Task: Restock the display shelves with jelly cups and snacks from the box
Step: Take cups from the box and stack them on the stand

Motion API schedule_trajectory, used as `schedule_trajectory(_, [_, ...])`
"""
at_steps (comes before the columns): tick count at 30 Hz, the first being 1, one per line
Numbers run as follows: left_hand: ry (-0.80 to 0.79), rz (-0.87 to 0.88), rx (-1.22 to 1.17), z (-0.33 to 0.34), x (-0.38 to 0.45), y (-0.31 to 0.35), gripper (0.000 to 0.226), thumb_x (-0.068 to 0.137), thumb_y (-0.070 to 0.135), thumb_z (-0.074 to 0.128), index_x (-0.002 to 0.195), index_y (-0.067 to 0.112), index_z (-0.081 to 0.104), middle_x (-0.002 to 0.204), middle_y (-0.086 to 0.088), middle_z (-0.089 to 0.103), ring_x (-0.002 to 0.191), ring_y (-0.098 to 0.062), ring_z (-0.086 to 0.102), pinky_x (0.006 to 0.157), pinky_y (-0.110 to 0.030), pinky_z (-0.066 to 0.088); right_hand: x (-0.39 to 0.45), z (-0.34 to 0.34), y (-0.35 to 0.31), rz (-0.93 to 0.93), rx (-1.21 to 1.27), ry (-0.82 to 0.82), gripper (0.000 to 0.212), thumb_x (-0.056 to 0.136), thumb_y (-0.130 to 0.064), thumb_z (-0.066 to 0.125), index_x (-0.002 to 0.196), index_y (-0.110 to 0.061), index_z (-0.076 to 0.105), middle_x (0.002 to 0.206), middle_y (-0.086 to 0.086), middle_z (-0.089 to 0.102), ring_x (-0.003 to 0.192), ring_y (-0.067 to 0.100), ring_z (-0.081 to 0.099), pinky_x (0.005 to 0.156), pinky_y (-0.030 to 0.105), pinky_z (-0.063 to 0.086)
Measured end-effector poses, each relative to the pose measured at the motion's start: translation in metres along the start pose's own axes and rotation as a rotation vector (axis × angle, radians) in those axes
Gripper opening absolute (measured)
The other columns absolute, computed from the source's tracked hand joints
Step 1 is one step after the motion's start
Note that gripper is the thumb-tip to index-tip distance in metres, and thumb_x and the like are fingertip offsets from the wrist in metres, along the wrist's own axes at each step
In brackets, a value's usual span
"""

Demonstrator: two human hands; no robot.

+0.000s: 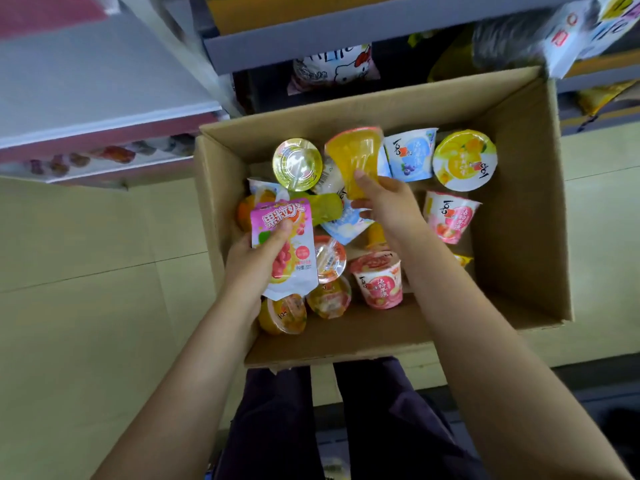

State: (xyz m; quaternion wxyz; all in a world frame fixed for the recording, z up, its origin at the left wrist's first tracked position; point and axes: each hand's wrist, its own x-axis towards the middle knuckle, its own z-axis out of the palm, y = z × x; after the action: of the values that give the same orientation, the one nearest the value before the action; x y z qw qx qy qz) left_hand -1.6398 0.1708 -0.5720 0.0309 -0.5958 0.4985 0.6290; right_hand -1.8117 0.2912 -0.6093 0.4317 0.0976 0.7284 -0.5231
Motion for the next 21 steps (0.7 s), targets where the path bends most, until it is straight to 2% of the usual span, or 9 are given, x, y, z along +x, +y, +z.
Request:
schedule_trajectory(2, [0.015, -0.009, -0.018, -0.002, -0.005, 0.003, 0.038, 0.080, 0.053, 0.075, 0.104, 0.024, 0.075, 0.089, 0.002, 0.078, 0.081, -0.017, 0.076, 0.080, -0.036, 0.060, -0.025, -0.008, 0.000, 0.012, 0.090, -0.076, 0.026, 0.096, -0.037, 0.063, 0.101, -0.012, 0.069, 0.097, 0.008, 0.075, 0.079, 0.016, 0.067, 0.071, 0.029, 0.048])
schedule_trajectory(5, [-0.002, -0.013, -0.085, -0.006, -0.015, 0.010, 0.042, 0.080, 0.053, 0.074, 0.109, 0.023, 0.073, 0.092, 0.000, 0.078, 0.083, -0.019, 0.076, 0.077, -0.035, 0.060, -0.064, -0.009, 0.002, 0.008, 0.200, -0.172, 0.033, 0.089, -0.036, 0.069, 0.110, -0.011, 0.069, 0.102, 0.010, 0.071, 0.085, 0.022, 0.065, 0.076, 0.036, 0.046])
schedule_trajectory(7, [-0.018, -0.009, -0.111, -0.013, -0.020, 0.016, 0.036, 0.081, 0.051, 0.075, 0.105, 0.025, 0.074, 0.092, 0.000, 0.078, 0.085, -0.021, 0.076, 0.081, -0.038, 0.060, -0.086, -0.004, 0.003, 0.024, 0.244, -0.222, 0.040, 0.084, -0.034, 0.068, 0.115, -0.008, 0.067, 0.104, 0.013, 0.070, 0.084, 0.023, 0.065, 0.079, 0.036, 0.049])
schedule_trajectory(9, [-0.044, -0.001, -0.135, -0.026, -0.025, 0.026, 0.034, 0.078, 0.052, 0.078, 0.099, 0.025, 0.075, 0.091, -0.001, 0.078, 0.086, -0.022, 0.076, 0.086, -0.043, 0.059, -0.107, 0.006, 0.001, 0.022, 0.271, -0.289, 0.039, 0.084, -0.025, 0.066, 0.119, -0.008, 0.063, 0.102, 0.011, 0.071, 0.083, 0.022, 0.067, 0.076, 0.031, 0.053])
schedule_trajectory(11, [-0.100, 0.043, -0.185, -0.046, -0.031, 0.036, 0.033, 0.081, 0.046, 0.077, 0.106, 0.024, 0.073, 0.095, -0.001, 0.078, 0.088, -0.020, 0.075, 0.084, -0.039, 0.060, -0.128, 0.024, -0.006, -0.007, 0.237, -0.323, 0.040, 0.081, -0.012, 0.065, 0.120, -0.007, 0.059, 0.101, 0.009, 0.071, 0.086, 0.021, 0.068, 0.073, 0.029, 0.055])
schedule_trajectory(14, [-0.203, 0.133, -0.237, -0.095, -0.044, 0.057, 0.031, 0.087, 0.036, 0.072, 0.115, 0.023, 0.071, 0.099, 0.000, 0.078, 0.091, -0.019, 0.075, 0.075, -0.030, 0.058, -0.164, 0.069, -0.027, -0.099, 0.094, -0.258, 0.036, 0.079, 0.000, 0.068, 0.112, -0.008, 0.057, 0.092, 0.006, 0.072, 0.078, 0.009, 0.070, 0.066, 0.021, 0.053])
schedule_trajectory(17, [-0.260, 0.210, -0.249, -0.172, -0.056, 0.078, 0.028, 0.088, 0.026, 0.074, 0.115, 0.018, 0.070, 0.102, -0.004, 0.077, 0.091, -0.022, 0.075, 0.076, -0.034, 0.058, -0.206, 0.139, -0.051, -0.190, 0.062, -0.222, 0.051, 0.074, -0.019, 0.081, 0.119, -0.018, 0.055, 0.103, -0.004, 0.075, 0.096, 0.011, 0.071, 0.080, 0.025, 0.054])
schedule_trajectory(19, [-0.297, 0.269, -0.271, -0.230, -0.068, 0.098, 0.037, 0.083, 0.019, 0.078, 0.118, 0.015, 0.068, 0.106, -0.008, 0.076, 0.094, -0.025, 0.074, 0.077, -0.037, 0.059, -0.242, 0.192, -0.074, -0.229, 0.101, -0.171, 0.048, 0.076, -0.031, 0.081, 0.115, -0.024, 0.053, 0.100, -0.013, 0.073, 0.094, 0.001, 0.069, 0.078, 0.018, 0.052])
schedule_trajectory(21, [-0.323, 0.348, -0.268, -0.288, -0.082, 0.123, 0.044, 0.076, 0.017, 0.079, 0.117, 0.013, 0.066, 0.104, -0.006, 0.076, 0.092, -0.022, 0.074, 0.077, -0.035, 0.060, -0.276, 0.242, -0.096, -0.295, 0.129, -0.117, 0.043, 0.085, -0.038, 0.072, 0.120, -0.023, 0.053, 0.098, -0.021, 0.069, 0.090, -0.010, 0.065, 0.076, 0.011, 0.049])
